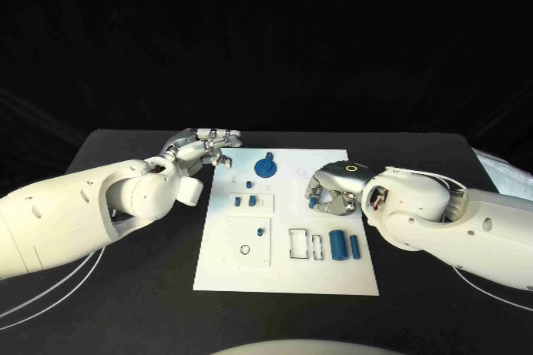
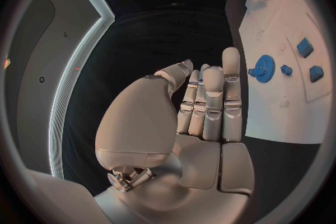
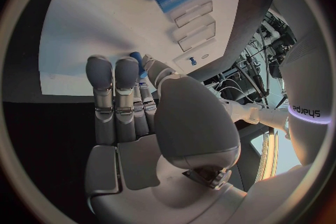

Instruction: Assemble the parts on the task board

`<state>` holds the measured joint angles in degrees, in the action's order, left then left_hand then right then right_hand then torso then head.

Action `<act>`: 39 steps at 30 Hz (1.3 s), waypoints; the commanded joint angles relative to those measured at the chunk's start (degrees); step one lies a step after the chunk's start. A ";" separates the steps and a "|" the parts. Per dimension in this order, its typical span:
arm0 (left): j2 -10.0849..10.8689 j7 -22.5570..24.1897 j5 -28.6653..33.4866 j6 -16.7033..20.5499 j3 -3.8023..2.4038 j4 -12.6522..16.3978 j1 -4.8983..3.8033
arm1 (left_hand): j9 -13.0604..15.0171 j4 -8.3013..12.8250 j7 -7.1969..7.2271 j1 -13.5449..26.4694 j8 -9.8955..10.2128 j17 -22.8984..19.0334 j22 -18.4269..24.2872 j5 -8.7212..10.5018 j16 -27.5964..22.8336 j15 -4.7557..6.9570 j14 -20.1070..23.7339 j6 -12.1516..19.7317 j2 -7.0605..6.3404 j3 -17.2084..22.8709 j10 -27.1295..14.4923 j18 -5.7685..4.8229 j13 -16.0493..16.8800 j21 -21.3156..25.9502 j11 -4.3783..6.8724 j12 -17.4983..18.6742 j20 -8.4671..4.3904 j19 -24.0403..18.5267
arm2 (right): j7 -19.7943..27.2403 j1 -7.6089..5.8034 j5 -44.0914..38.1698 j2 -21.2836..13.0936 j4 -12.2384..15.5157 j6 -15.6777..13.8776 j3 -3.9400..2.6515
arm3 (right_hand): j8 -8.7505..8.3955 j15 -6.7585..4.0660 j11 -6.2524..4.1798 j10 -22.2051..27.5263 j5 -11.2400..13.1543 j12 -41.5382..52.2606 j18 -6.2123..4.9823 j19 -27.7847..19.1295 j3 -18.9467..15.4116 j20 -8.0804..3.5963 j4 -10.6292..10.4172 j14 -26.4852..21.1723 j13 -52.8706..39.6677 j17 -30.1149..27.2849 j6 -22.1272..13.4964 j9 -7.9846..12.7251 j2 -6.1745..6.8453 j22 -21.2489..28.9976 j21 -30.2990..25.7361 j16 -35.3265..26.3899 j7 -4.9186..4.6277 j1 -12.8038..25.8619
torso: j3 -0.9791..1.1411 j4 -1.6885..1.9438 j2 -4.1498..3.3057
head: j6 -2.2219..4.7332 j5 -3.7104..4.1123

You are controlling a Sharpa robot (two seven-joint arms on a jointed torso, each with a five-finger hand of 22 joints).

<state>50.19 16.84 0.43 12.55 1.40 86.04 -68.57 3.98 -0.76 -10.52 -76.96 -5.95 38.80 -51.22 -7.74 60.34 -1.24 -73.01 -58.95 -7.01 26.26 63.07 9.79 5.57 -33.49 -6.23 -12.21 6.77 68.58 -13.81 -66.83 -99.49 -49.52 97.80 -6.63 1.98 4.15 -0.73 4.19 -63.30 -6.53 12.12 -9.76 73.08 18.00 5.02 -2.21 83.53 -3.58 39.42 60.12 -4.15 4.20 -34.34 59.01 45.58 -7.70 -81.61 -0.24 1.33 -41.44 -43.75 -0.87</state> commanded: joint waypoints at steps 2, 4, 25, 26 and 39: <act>-0.05 0.35 -0.27 -1.21 -0.03 0.08 0.01 | -0.03 0.29 -0.07 -0.14 -0.17 -0.09 0.06 -0.20 -0.20 0.02 0.45 0.38 0.25 -0.14 -0.31 0.69 0.06 0.23 -0.02 -0.30 0.16 0.19 | 0.27 0.09 -0.52 0.19 0.05 -1.43 0.02 | 1.21 -0.58 -0.58 -2.38 1.55 0.75 0.81 0.99 2.00 -0.26 0.33 0.64 -0.31 1.51 2.27 -0.42 -0.96 -2.08 1.54 1.72 0.48 -0.41 | -0.02 0.02 -0.03 | -0.06 0.04; -0.04 0.34 -0.27 -1.20 -0.03 0.08 0.01 | -0.03 0.29 -0.07 -0.14 -0.17 -0.09 0.06 -0.20 -0.20 0.02 0.45 0.38 0.25 -0.14 -0.31 0.69 0.06 0.23 -0.02 -0.30 0.16 0.19 | 0.19 0.10 -0.70 0.24 0.03 -1.88 0.02 | 2.15 -0.99 -1.10 -4.20 2.42 1.24 1.13 1.77 3.31 -0.56 0.73 1.07 -0.55 3.22 4.11 -0.81 -1.49 -4.27 3.00 3.48 0.89 -0.84 | -0.01 0.01 -0.02 | -0.07 0.03; 0.13 0.22 -0.27 -1.25 -0.02 0.03 0.03 | -0.03 0.37 -0.09 -0.22 -0.20 -0.08 0.11 -0.21 -0.13 0.01 0.43 0.42 0.31 -0.13 -0.39 0.69 0.07 0.28 -0.03 -0.42 0.16 0.24 | 0.31 0.00 -0.90 -1.60 2.39 -4.52 -0.20 | 3.46 -1.70 -1.98 -7.35 3.04 -0.02 1.54 2.40 5.67 -1.40 1.40 1.08 -0.62 4.98 6.63 -1.84 -0.76 -6.98 5.14 5.68 1.74 1.11 | -0.01 -0.02 0.05 | -0.11 0.27; 0.13 0.22 -0.27 -1.25 -0.02 0.01 0.04 | -0.03 0.37 -0.09 -0.22 -0.20 -0.08 0.11 -0.21 -0.13 0.01 0.43 0.42 0.31 -0.13 -0.39 0.69 0.07 0.28 -0.03 -0.42 0.16 0.24 | 0.34 -0.09 -0.37 -1.89 2.76 -4.69 -0.29 | 3.43 -1.69 -1.97 -7.34 3.07 -0.14 1.54 2.38 5.70 -1.40 1.38 1.07 -0.60 4.99 6.60 -1.85 -0.71 -6.99 5.16 5.70 1.73 1.23 | -0.01 -0.04 0.07 | -0.07 0.28; 0.08 0.10 -0.27 -1.41 -0.02 0.00 0.14 | -0.02 0.41 -0.09 -0.27 -0.20 -0.08 0.12 -0.23 -0.12 0.02 0.42 0.43 0.33 -0.11 -0.42 0.69 0.07 0.30 -0.03 -0.44 0.16 0.25 | 1.18 -1.58 5.86 -3.94 7.91 -6.23 -1.01 | 2.94 -1.51 -1.69 -7.01 3.09 -1.32 1.54 2.18 6.12 -1.29 1.18 0.96 -0.38 5.07 6.00 -1.83 -0.26 -6.99 5.26 5.95 1.46 2.18 | -0.02 0.04 -0.02 | -0.10 0.10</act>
<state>50.33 16.73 0.41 12.35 1.41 85.98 -68.46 3.98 -0.60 -10.52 -76.96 -5.95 38.81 -51.17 -7.74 60.34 -1.24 -73.01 -58.95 -7.01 26.10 63.07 9.78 5.56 -33.49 -6.22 -12.44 6.77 68.58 -13.56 -68.37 -96.33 -53.59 105.18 -11.62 1.00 6.90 -1.97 2.05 -70.36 -3.42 11.00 -8.84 75.32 23.80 3.60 -0.95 83.92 -4.06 44.48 65.95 -4.87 3.87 -41.37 63.93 51.31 -5.71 -79.96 -0.23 1.30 -41.42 -43.74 -0.60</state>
